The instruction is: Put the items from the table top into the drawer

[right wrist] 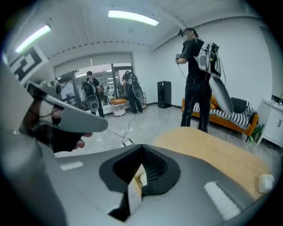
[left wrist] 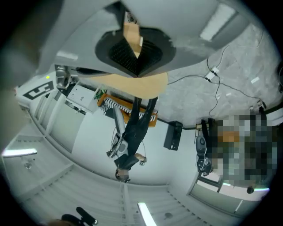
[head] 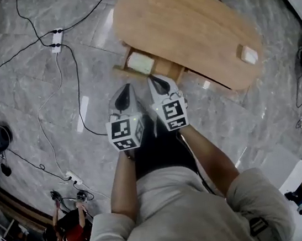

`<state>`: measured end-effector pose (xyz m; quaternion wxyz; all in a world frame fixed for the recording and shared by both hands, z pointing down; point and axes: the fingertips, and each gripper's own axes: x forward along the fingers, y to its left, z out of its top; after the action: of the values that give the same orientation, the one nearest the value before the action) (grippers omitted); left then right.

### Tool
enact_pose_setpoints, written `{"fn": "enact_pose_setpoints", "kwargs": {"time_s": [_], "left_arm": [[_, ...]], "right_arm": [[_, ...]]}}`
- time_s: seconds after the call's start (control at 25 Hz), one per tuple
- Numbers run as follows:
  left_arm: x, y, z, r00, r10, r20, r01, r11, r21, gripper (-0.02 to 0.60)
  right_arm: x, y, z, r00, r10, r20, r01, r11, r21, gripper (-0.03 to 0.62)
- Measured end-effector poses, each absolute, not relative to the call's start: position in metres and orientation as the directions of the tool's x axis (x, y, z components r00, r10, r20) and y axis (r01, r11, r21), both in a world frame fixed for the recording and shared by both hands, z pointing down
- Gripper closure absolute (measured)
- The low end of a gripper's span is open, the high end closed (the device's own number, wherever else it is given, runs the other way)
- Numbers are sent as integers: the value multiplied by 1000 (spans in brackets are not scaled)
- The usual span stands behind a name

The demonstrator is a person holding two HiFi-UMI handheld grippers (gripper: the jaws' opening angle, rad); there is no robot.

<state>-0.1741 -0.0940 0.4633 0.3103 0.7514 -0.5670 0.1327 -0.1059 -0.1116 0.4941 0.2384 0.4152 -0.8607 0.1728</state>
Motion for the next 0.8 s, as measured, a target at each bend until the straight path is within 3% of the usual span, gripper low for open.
{"fn": "enact_pose_setpoints", "kwargs": {"time_s": [0.24, 0.48, 0.8], "left_arm": [[-177, -127, 368, 339, -848, 407, -929, -234, 286, 561], [-149, -145, 276, 431, -869, 242, -892, -372, 256, 561], [-83, -113, 188, 543, -835, 82, -834, -526, 165, 561]], "right_arm": [[-112, -134, 362, -566, -729, 386, -798, 602, -31, 586], [-90, -133, 243, -488, -840, 239, -853, 516, 72, 586], [-21, -95, 163, -349, -931, 111, -926, 360, 110, 587]]}}
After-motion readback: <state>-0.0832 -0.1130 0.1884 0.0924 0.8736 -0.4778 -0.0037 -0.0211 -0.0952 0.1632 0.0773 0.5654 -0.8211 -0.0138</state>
